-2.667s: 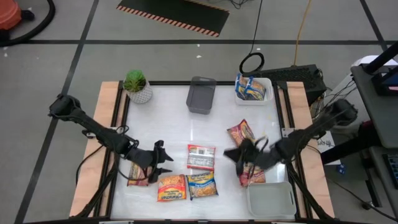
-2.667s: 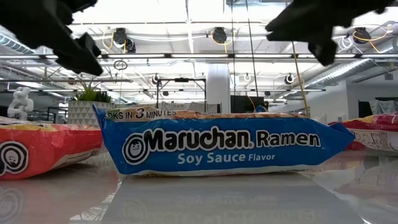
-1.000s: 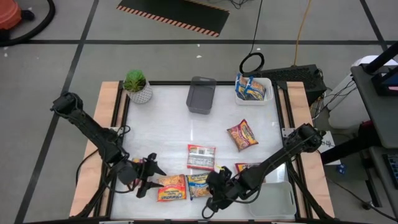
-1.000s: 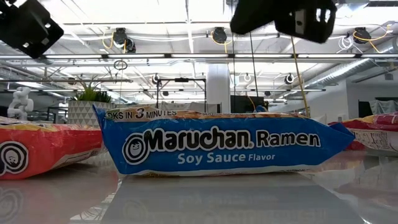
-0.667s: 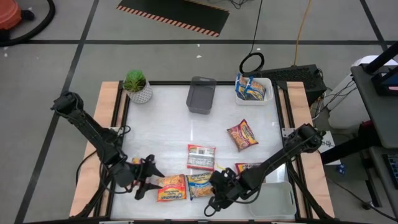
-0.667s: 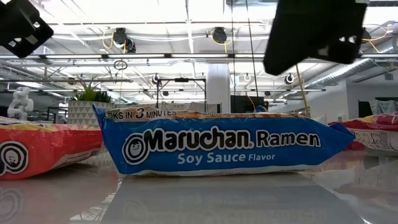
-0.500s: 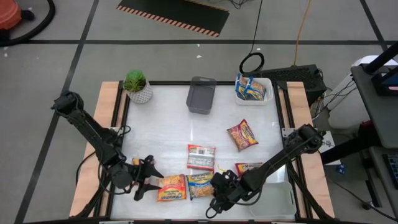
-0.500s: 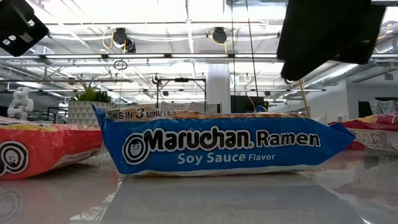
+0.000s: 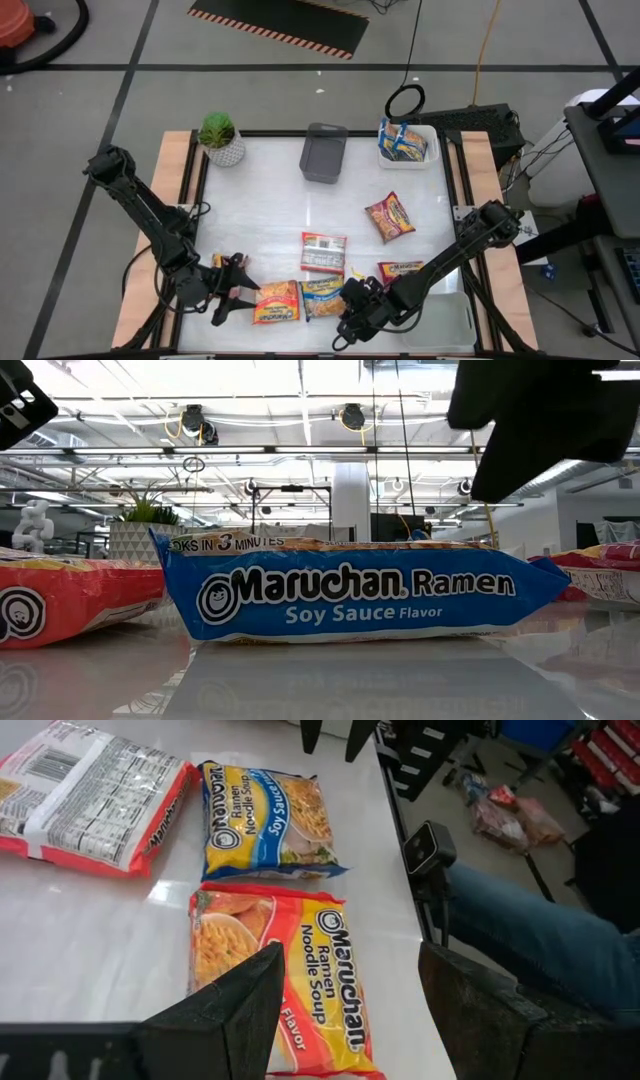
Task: Sort Maruchan noodles
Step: Put the blue noodle pack into the white bin
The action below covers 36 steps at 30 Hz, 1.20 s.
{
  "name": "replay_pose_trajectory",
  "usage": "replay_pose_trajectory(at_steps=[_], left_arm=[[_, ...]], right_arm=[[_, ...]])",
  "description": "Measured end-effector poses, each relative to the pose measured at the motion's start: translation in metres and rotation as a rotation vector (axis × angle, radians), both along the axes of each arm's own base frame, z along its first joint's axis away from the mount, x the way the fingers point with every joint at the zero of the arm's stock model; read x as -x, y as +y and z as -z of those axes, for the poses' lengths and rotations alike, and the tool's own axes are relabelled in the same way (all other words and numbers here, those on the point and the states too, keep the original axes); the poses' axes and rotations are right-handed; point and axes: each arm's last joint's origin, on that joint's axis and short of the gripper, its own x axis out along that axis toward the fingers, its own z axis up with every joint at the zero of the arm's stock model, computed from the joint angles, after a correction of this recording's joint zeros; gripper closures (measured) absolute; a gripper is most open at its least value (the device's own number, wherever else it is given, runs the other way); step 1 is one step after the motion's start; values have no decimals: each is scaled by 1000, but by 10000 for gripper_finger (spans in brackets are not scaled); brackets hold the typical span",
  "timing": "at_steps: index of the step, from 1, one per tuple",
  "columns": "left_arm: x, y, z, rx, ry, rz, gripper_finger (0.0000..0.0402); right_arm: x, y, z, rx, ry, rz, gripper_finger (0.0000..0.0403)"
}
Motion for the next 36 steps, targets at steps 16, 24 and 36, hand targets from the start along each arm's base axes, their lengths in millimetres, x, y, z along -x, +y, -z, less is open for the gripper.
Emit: replay_pose_trajectory(at_steps=[16, 24, 36], left_arm=[[6, -10, 8, 13, 36, 10, 165], [7, -20, 29, -6, 114, 9, 165], [13, -36, 31, 77, 102, 63, 165]], right_arm=[[8, 9, 1, -33, 19, 37, 213], [11, 13, 3, 88, -22, -50, 213], [8, 23, 35, 115, 41, -121, 213]])
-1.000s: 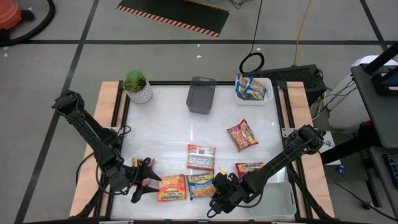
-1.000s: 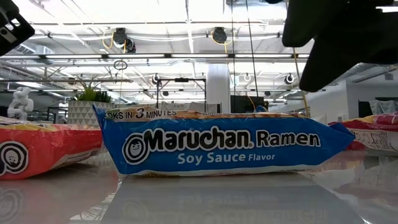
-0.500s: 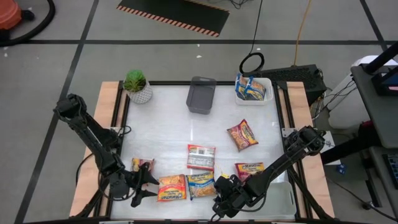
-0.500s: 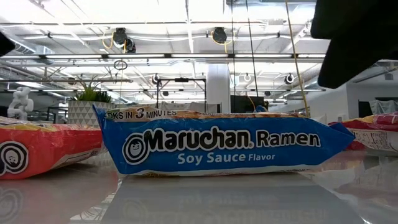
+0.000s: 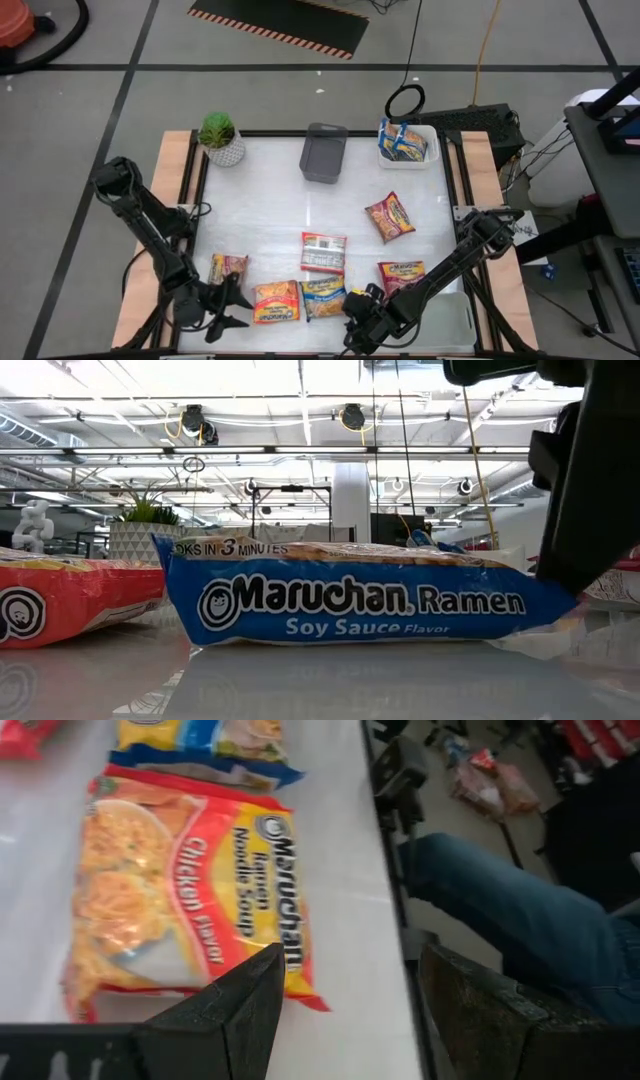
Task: Sort Maruchan noodles
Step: Put the blue noodle pack into the white bin
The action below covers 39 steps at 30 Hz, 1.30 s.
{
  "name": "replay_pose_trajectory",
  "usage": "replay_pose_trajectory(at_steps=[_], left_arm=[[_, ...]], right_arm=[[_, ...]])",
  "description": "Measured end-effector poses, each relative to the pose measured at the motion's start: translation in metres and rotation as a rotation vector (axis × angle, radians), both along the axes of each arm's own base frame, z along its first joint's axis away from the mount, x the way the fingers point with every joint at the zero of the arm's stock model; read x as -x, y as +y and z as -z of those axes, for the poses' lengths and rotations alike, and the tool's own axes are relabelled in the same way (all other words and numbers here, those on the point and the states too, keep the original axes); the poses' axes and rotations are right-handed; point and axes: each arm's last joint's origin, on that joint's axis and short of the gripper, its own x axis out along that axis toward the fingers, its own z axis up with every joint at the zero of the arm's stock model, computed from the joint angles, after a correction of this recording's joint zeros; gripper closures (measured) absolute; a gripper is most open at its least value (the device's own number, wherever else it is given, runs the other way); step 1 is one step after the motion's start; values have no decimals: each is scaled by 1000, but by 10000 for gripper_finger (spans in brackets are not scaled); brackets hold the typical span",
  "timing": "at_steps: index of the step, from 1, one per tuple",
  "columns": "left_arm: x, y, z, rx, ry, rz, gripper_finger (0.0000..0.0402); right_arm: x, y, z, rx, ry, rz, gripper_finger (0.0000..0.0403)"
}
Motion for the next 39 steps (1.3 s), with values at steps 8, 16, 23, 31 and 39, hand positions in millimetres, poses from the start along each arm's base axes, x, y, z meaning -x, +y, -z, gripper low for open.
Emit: replay_pose_trajectory(at_steps=[8, 16, 23, 31, 39], left_arm=[[10, -7, -1, 7, -17, 25, 165], [16, -10, -1, 9, -20, 39, 165], [8, -5, -1, -112, -84, 93, 165], [-12, 8, -1, -152, -83, 75, 165], [-26, 21, 3, -274, -77, 146, 165]], right_arm=[[7, 5, 1, 67, -21, -10, 213], [17, 15, 0, 187, -61, -137, 235], [17, 11, 1, 269, -41, -239, 247], [8, -13, 10, 273, 60, -252, 248], [-16, -53, 29, 85, 58, -275, 248]])
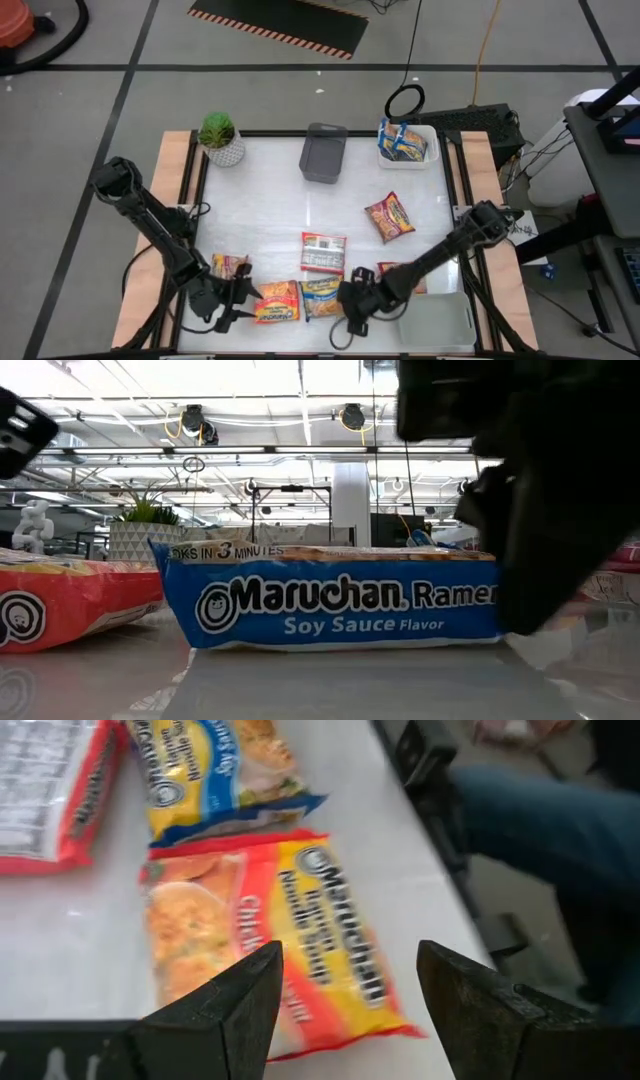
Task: Sort Maruchan noodles
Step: Put the blue noodle pack into the white bin
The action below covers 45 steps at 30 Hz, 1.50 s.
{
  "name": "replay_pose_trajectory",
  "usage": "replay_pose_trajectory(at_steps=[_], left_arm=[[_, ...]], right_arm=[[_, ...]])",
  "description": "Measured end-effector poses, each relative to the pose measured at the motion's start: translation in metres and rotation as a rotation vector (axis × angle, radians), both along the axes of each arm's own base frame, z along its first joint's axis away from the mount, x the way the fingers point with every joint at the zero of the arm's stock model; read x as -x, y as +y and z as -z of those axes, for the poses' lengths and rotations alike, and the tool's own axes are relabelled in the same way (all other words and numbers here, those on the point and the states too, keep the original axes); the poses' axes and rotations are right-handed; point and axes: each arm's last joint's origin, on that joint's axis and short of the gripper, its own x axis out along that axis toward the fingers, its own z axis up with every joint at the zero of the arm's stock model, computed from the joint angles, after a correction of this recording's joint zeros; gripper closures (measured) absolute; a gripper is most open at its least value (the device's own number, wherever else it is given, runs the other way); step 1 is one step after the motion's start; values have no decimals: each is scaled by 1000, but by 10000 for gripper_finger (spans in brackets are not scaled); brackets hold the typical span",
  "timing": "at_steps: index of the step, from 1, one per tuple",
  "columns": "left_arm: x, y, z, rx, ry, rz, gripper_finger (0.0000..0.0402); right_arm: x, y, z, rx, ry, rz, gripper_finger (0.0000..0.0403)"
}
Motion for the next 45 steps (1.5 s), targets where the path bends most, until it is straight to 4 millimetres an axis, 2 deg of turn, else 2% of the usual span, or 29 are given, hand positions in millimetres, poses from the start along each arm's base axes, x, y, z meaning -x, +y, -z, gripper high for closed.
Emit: replay_pose_trajectory(at_steps=[5, 10, 13, 18, 24, 27, 29, 38, 41, 45], left_arm=[[-5, 12, 6, -82, 53, -26, 165], [-11, 23, 10, -107, 117, -26, 165], [-17, 30, 10, -108, 130, -9, 165], [-25, 40, 10, -115, 139, -5, 165], [-31, 49, 12, -113, 165, -38, 165], [-32, 51, 12, -109, 181, -40, 165], [-32, 52, 13, -106, 189, -42, 165], [-33, 52, 12, -81, 184, -57, 165], [-34, 51, 11, -71, 172, -57, 165], [-35, 51, 9, -71, 146, -56, 165]], right_arm=[[-12, -16, 2, -91, 10, -7, 248], [-21, -25, 1, -84, -50, -61, 257], [-24, -31, 1, -95, -42, -75, 291], [-27, -39, 2, -114, -29, -101, 388], [-26, -41, -4, -95, -39, -125, 400], [-19, -39, -17, -40, -65, -122, 401], [-14, -34, -32, 1, -97, -120, 402], [30, -5, -88, 253, -261, -88, 403], [41, 0, -99, 318, -315, -74, 403], [49, 6, -104, 377, -347, -98, 403]])
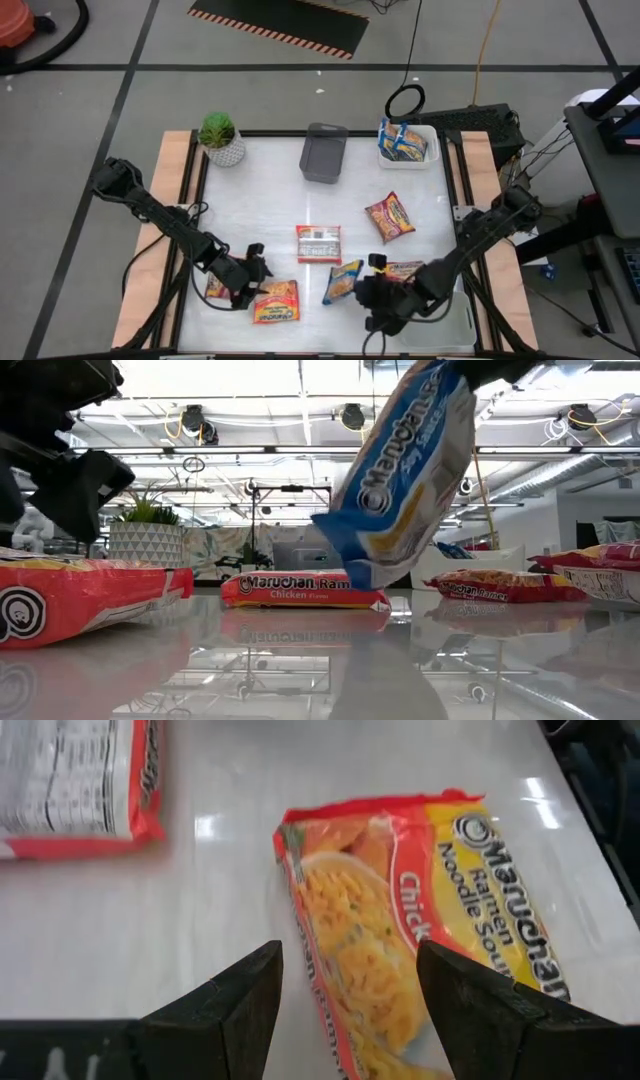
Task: Sort Maruchan noodles
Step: Put the blue noodle pack into the white bin
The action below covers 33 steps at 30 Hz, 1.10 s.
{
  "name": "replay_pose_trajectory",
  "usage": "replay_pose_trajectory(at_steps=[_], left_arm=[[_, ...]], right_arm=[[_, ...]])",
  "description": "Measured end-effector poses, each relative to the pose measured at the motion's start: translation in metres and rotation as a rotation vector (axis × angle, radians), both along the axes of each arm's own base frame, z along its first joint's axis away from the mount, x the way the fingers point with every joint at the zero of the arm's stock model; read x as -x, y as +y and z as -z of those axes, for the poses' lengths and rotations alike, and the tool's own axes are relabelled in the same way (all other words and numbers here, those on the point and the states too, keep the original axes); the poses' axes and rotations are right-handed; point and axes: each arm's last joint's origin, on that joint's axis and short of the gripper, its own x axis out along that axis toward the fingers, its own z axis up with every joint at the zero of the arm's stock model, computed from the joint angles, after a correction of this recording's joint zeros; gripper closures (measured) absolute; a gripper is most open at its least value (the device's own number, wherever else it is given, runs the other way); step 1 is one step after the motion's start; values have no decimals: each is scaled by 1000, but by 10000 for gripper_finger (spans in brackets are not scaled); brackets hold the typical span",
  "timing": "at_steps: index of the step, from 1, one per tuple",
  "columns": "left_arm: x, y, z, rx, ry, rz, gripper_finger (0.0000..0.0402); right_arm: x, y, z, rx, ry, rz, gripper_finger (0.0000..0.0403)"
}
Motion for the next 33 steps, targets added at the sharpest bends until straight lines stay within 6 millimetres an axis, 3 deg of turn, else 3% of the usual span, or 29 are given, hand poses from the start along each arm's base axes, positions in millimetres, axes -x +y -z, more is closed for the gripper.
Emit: replay_pose_trajectory(at_steps=[7, 13, 21, 33], left_arm=[[-11, 5, -7, -14, -117, -33, 165], [-22, 9, -16, 44, -216, -68, 165], [-25, 10, -21, -36, -305, -85, 165], [-25, -3, -34, 39, -440, -34, 165]], right_arm=[[-1, -1, -1, 86, -15, -38, 403], [-4, 2, -6, 311, -84, -136, 403], [-8, 26, -30, 572, -302, -325, 403], [10, 54, -50, 787, -435, -322, 403]])
